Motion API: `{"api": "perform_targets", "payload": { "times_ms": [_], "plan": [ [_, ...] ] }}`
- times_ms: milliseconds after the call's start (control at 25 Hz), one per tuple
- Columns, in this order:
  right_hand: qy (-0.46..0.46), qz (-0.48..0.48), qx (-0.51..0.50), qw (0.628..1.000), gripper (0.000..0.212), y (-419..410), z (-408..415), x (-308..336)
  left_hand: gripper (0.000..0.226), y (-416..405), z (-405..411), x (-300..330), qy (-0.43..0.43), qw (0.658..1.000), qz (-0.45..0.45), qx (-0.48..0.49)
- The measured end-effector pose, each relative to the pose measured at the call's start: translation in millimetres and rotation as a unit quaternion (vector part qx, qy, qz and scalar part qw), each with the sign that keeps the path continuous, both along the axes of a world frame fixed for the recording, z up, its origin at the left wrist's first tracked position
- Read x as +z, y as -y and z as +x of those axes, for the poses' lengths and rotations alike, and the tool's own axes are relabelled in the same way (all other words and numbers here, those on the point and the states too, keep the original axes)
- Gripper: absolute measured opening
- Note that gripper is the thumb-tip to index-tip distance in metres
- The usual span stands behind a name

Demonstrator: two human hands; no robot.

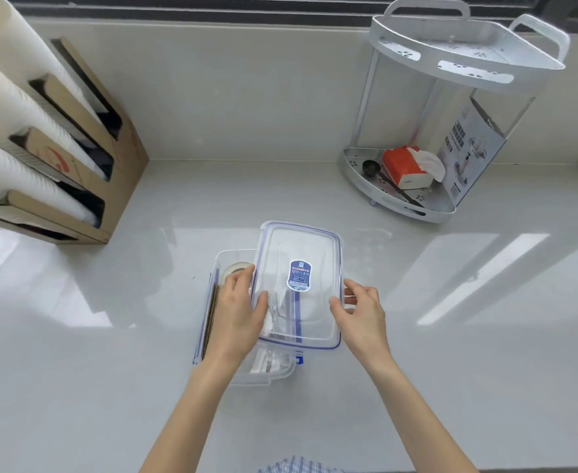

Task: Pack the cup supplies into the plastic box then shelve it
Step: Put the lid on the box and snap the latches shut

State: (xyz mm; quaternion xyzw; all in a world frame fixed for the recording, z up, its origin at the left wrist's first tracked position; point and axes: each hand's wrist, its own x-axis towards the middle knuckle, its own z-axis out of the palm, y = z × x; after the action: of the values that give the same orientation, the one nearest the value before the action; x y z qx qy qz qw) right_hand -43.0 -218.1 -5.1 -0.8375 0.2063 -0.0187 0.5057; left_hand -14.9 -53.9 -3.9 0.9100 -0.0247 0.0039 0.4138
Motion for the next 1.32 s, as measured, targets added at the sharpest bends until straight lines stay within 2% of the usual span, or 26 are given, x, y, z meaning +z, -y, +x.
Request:
{"api": "perform_targets", "payload": {
  "times_ms": [120, 240, 480, 840, 1040, 1200, 1320],
  "plan": [
    [-0.012, 0.007, 0.029, 0.999, 0.041, -20.3, -0.1, -3.3, 0.041, -23.3, -9.3, -2.6, -0.017, 0.999, -0.009, 0.037],
    [-0.019, 0.012, 0.055, 0.998, 0.038, -38.8, -1.6, -8.2, 0.04, -43.2, -16.5, -10.2, -0.032, 0.997, -0.008, 0.064],
    [-0.034, 0.012, 0.068, 0.997, 0.037, -56.4, -8.5, -13.6, 0.039, -60.5, -25.6, -22.5, -0.058, 0.996, -0.008, 0.074],
    [-0.053, 0.005, 0.077, 0.996, 0.044, -62.4, -6.8, -16.2, 0.04, -65.3, -30.4, -23.9, -0.096, 0.986, -0.074, 0.115],
    [-0.061, -0.012, 0.061, 0.996, 0.044, -49.2, -6.4, -18.5, 0.039, -53.4, -34.2, -25.1, -0.102, 0.983, -0.111, 0.106],
    [-0.069, 0.03, 0.045, 0.996, 0.046, -42.2, -8.6, -20.9, 0.037, -48.2, -33.3, -25.8, -0.112, 0.979, -0.135, 0.105],
    [-0.12, 0.095, 0.017, 0.988, 0.058, -37.4, -11.9, -25.6, 0.038, -49.2, -31.7, -28.9, -0.121, 0.976, -0.149, 0.102]
  ]
}}
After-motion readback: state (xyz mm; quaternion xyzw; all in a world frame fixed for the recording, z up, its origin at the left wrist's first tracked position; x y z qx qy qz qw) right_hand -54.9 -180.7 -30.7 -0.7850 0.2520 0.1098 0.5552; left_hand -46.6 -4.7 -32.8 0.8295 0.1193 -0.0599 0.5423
